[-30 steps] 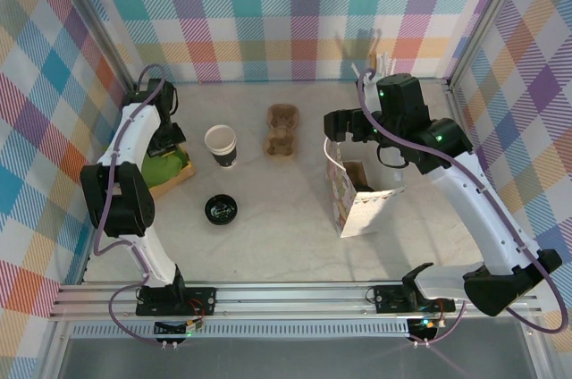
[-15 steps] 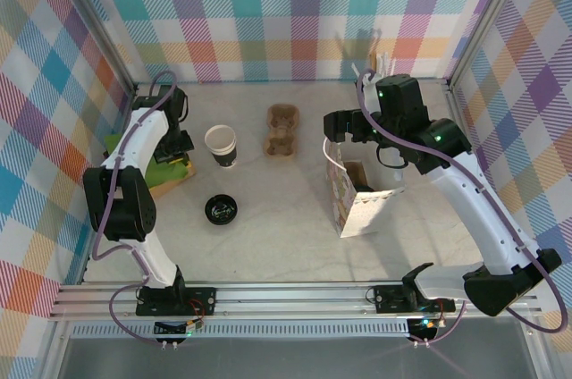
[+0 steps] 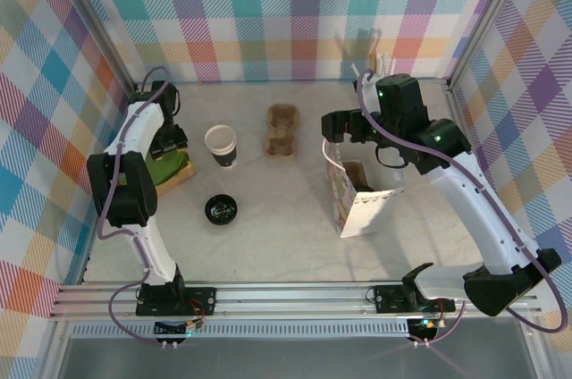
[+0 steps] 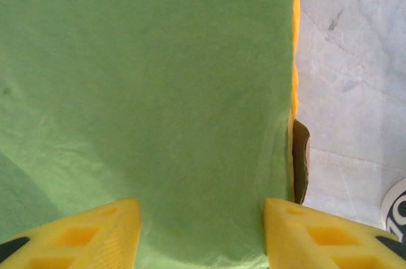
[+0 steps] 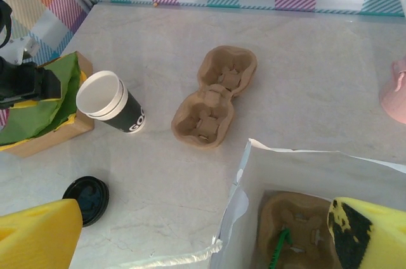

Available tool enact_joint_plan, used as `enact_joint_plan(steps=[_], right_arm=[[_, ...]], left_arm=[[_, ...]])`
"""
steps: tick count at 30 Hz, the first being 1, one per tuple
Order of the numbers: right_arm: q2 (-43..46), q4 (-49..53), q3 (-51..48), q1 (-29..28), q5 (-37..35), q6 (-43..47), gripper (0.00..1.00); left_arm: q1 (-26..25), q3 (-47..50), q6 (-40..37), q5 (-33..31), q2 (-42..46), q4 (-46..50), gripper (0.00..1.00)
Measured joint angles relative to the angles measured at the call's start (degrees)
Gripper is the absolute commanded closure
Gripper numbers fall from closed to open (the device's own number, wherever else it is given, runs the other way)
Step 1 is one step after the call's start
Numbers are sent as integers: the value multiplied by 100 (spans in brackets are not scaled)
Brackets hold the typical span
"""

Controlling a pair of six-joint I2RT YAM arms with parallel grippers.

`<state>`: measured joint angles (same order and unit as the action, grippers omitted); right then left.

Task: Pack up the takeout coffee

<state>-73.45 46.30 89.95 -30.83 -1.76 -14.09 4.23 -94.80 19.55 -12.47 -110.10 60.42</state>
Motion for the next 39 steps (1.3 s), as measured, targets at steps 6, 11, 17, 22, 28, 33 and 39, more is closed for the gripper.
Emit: enact_joint_plan(steps=[6, 11, 17, 22, 28, 33, 39], right_arm=[[-162, -26, 46, -234, 236, 2, 1], [-505, -22, 286, -551, 284, 4, 1], [-673, 11, 579, -791, 286, 9, 1], [-750, 59, 813, -903, 264, 24, 1], [-817, 192, 968, -1021, 197, 98, 1], [-826, 256, 981, -1051, 129, 131, 1], [-826, 284, 981, -1051, 66, 142, 1]], left_arm=[[684, 219, 229, 433, 396, -358, 45], [1825, 1005, 634, 903, 1150, -752, 45], [2566, 1709, 890, 1224, 1342, -1023, 45], [2680, 1853, 940, 1399, 1296, -1228, 45], [2761, 1856, 935, 1368, 1099, -1436, 45], [2778, 1858, 918, 1305, 927, -1480, 46], [2780, 1893, 896, 1174, 866, -1565, 46]])
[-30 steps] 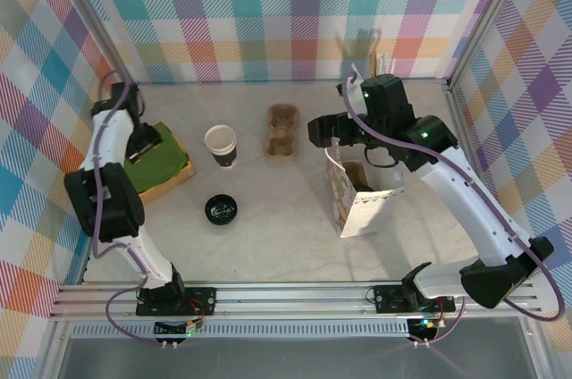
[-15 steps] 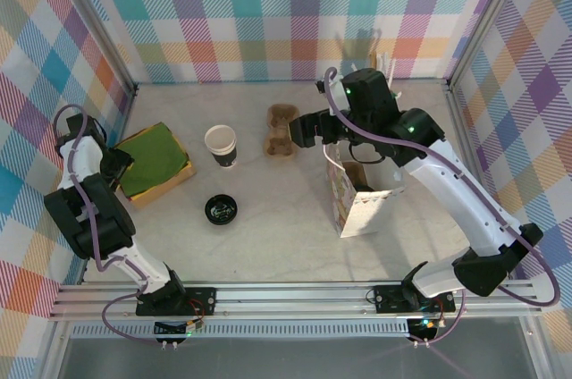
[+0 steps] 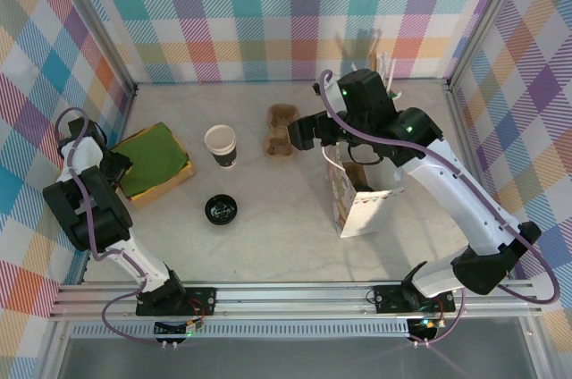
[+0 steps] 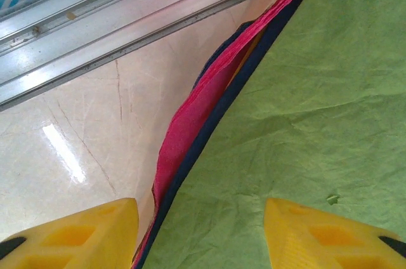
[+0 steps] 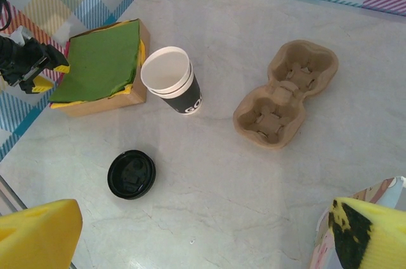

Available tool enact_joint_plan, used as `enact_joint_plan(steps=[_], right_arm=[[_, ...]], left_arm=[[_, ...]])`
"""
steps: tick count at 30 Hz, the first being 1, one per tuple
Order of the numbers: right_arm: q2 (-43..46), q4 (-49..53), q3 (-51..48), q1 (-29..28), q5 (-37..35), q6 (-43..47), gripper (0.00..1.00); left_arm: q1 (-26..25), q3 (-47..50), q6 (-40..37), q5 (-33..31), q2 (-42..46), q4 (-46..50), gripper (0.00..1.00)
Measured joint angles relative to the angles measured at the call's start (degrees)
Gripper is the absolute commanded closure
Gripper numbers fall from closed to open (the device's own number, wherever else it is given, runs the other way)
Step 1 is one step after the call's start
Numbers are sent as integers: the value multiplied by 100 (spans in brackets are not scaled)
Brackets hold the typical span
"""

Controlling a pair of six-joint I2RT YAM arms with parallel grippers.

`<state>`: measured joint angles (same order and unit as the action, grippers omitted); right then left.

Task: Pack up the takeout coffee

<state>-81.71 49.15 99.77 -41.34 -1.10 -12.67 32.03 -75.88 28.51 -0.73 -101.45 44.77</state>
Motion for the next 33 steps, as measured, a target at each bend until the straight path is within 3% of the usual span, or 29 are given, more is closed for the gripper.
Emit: enact_joint_plan(steps=[16, 33], right_arm=[[2, 0, -2, 0, -131, 11, 1], [0, 0, -2, -4, -131, 11, 1]], left_arm=[[0, 79, -118, 199, -216, -192, 52], [0, 223, -133, 369, 164, -459, 52]])
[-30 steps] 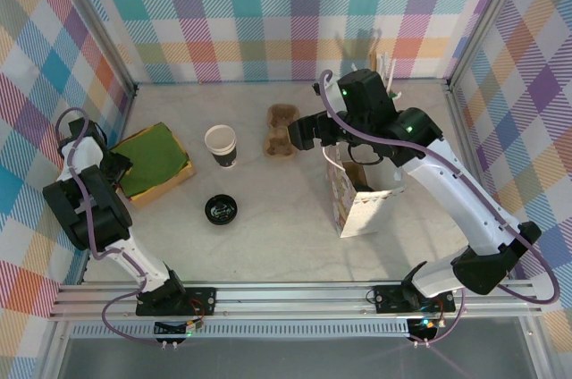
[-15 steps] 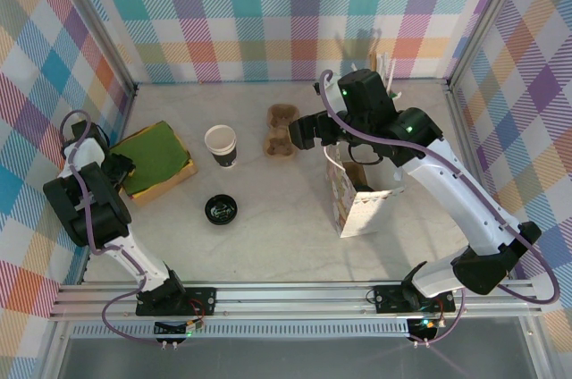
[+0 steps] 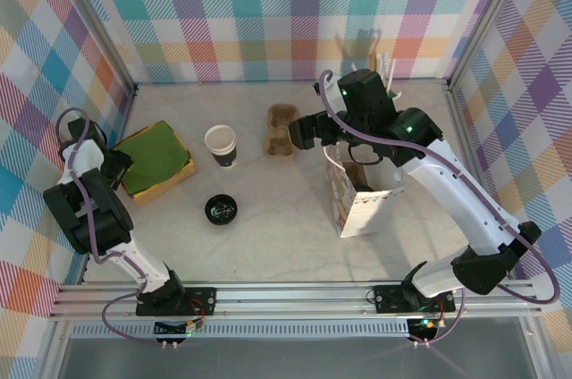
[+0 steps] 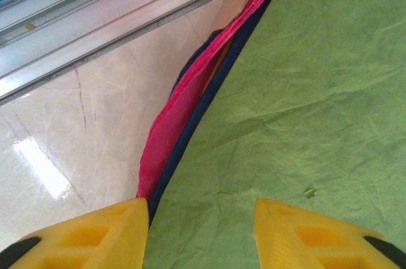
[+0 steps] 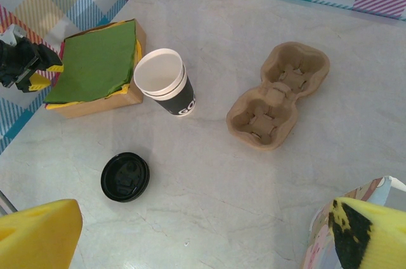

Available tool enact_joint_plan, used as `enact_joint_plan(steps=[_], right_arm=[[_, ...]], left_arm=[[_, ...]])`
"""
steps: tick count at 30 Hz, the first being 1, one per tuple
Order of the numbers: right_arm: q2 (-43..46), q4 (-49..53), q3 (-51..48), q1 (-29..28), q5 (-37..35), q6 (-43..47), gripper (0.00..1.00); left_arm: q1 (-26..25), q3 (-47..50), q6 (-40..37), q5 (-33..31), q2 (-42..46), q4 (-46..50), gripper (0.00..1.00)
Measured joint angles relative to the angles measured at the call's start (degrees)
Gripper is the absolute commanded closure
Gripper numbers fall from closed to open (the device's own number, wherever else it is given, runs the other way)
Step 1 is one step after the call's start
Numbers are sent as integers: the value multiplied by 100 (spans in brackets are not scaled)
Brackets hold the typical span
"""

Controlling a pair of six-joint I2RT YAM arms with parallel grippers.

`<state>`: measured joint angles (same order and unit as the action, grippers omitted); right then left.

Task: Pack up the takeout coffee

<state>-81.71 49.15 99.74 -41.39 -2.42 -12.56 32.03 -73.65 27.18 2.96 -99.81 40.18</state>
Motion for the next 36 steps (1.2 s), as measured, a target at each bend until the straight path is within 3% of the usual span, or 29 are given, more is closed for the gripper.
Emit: enact_joint_plan(steps=[9, 17, 29, 36], right_arm=[[2, 0, -17, 0, -17, 0, 1], [4, 0, -42, 0, -42, 0, 1], [7, 0, -55, 0, -63, 0, 1], [7, -2, -59, 0, -63, 2, 1]], left_arm=[[0, -55, -66, -59, -264, -9, 52], [0, -79, -133, -44, -337, -83, 61], [0, -76, -138, -13, -310, -138, 94], [-9, -76, -125, -22, -127, -122, 94]])
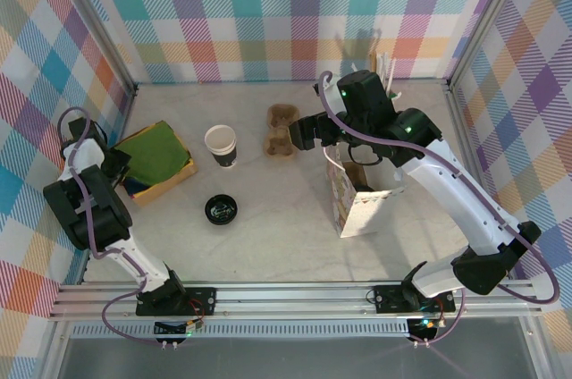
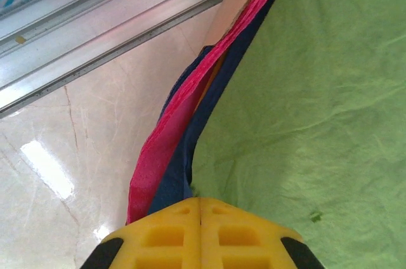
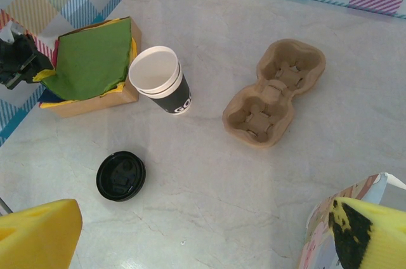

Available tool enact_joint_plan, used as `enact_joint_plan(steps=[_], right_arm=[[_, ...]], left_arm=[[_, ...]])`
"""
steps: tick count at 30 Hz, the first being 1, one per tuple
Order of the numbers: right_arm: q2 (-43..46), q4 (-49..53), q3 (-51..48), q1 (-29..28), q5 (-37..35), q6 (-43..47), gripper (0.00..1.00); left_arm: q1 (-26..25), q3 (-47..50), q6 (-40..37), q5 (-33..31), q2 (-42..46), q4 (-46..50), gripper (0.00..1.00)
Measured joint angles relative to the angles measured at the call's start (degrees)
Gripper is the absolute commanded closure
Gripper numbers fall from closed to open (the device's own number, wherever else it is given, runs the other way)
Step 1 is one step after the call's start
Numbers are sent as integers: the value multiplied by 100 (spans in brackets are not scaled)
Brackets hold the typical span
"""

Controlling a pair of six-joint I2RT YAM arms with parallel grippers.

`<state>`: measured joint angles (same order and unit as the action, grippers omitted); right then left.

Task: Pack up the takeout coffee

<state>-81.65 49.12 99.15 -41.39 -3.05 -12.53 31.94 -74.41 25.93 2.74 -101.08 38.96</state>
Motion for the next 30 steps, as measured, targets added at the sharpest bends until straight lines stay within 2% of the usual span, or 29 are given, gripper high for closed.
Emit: enact_joint_plan(steps=[4, 15, 17, 21, 30], right_arm=[[0, 2, -4, 0, 2, -2, 1], [0, 2, -4, 0, 2, 0, 1], [0, 2, -4, 0, 2, 0, 1], [0, 2, -4, 0, 2, 0, 1], [-2, 2, -4, 0, 2, 0, 1]], left_arm=[[-42, 0, 31, -24, 262, 28, 100], [-417, 15, 201, -286, 546, 522, 100], [-457, 35, 219, -396, 546, 614, 83], [-494, 39, 199, -522, 553, 752, 62], [-450, -55, 140, -710, 557, 721, 60]])
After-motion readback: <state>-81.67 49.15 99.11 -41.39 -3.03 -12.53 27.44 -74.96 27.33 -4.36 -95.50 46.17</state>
